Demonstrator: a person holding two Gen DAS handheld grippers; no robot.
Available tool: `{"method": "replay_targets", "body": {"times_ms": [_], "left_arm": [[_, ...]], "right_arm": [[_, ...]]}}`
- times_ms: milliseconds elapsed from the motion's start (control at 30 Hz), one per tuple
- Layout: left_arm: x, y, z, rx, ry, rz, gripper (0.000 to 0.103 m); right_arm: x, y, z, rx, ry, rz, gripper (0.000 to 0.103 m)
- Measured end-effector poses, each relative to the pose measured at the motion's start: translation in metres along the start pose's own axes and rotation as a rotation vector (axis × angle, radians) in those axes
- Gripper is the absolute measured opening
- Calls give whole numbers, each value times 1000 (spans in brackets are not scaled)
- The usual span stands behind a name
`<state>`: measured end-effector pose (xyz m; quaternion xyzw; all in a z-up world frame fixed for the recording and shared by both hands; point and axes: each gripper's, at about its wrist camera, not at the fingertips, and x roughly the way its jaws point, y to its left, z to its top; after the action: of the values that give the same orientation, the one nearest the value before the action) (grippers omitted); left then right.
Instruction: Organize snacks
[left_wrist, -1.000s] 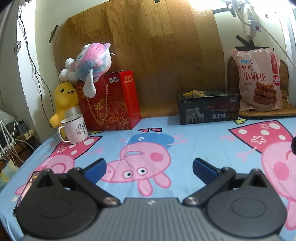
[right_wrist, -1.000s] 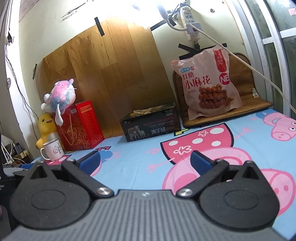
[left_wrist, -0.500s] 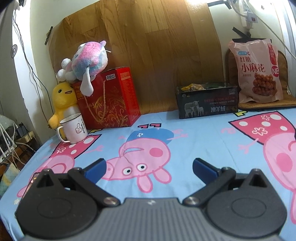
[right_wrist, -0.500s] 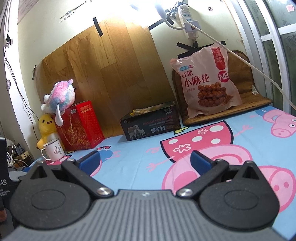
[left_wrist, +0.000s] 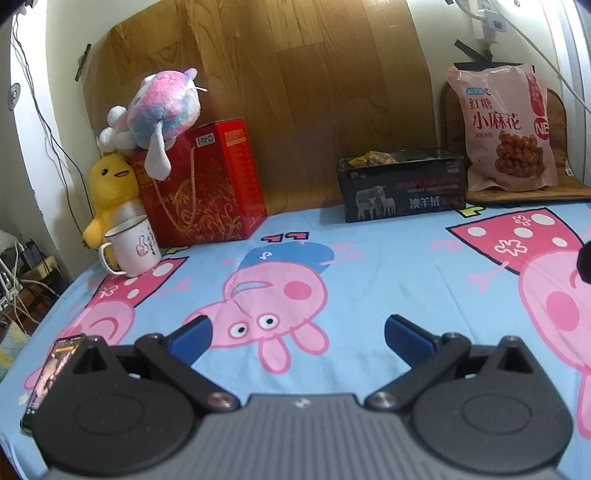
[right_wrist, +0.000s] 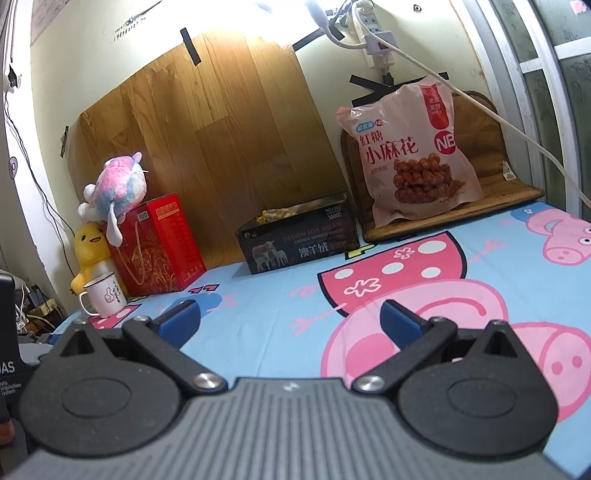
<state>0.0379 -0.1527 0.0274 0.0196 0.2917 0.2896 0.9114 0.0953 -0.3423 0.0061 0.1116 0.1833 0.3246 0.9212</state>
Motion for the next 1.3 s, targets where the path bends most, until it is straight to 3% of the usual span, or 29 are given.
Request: {"method": "replay_targets", "body": {"times_ms": [1300], "left_arm": [[4,-7,0,16,25,-47,103]], "right_arm": [[1,-1,-1,4,1,-1,103]]}}
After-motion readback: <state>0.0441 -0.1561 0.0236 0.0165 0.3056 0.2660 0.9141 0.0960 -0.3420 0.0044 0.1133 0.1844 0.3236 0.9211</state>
